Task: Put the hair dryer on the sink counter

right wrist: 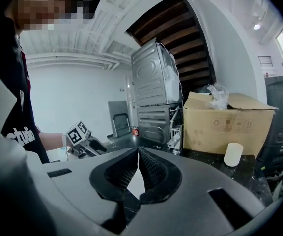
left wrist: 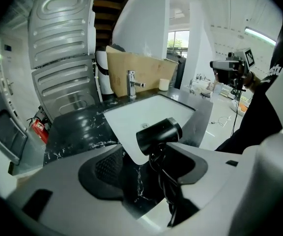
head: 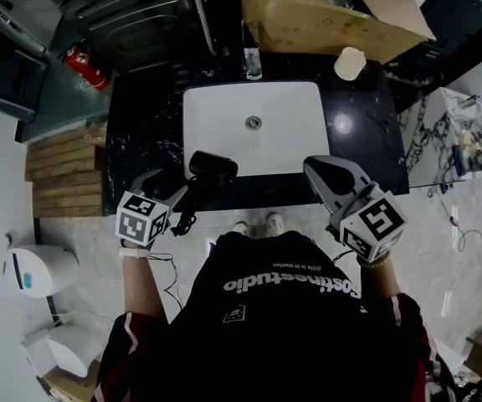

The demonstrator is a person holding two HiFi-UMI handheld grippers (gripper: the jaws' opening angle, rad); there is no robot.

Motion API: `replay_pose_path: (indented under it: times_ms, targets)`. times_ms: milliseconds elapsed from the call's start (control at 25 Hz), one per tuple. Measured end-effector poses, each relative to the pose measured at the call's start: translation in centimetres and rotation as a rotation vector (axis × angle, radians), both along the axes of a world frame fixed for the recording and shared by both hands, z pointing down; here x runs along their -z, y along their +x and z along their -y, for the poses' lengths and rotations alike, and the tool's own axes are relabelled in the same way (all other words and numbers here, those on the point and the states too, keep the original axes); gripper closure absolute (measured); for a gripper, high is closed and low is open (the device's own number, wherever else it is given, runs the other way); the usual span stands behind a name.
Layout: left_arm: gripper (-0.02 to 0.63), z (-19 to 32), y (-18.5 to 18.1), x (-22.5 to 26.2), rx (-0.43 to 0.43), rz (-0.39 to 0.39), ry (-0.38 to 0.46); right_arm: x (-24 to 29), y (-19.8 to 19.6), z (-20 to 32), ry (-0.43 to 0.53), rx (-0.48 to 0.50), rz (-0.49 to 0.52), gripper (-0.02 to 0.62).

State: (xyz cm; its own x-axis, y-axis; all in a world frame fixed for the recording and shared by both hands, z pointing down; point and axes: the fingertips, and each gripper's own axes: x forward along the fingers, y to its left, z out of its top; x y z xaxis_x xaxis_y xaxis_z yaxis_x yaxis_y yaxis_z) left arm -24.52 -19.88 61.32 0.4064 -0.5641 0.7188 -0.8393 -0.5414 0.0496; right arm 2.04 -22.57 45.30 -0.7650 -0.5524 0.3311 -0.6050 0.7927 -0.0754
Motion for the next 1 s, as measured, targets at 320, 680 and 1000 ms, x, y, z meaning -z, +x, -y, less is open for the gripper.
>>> replay_pose_path:
  times_ms: [320,680,1000]
  targets:
    - [0.336,3.4,0.9,7.8,0.02,-0.099,0.202,1.2,0.5,1.1,0.022,-0.004,0.023,0.555]
    - [0.364,6.3,4.3,19.7,0.001,-0.294,0.54,4.6,0.9,2.4,0.086,-0.012,0.047,0.555]
    - [0.415,6.9,7.2,24.7,0.054,-0.56,0.635,8.0,0.7,4.1,0.145,-0.026,0.094,0.555]
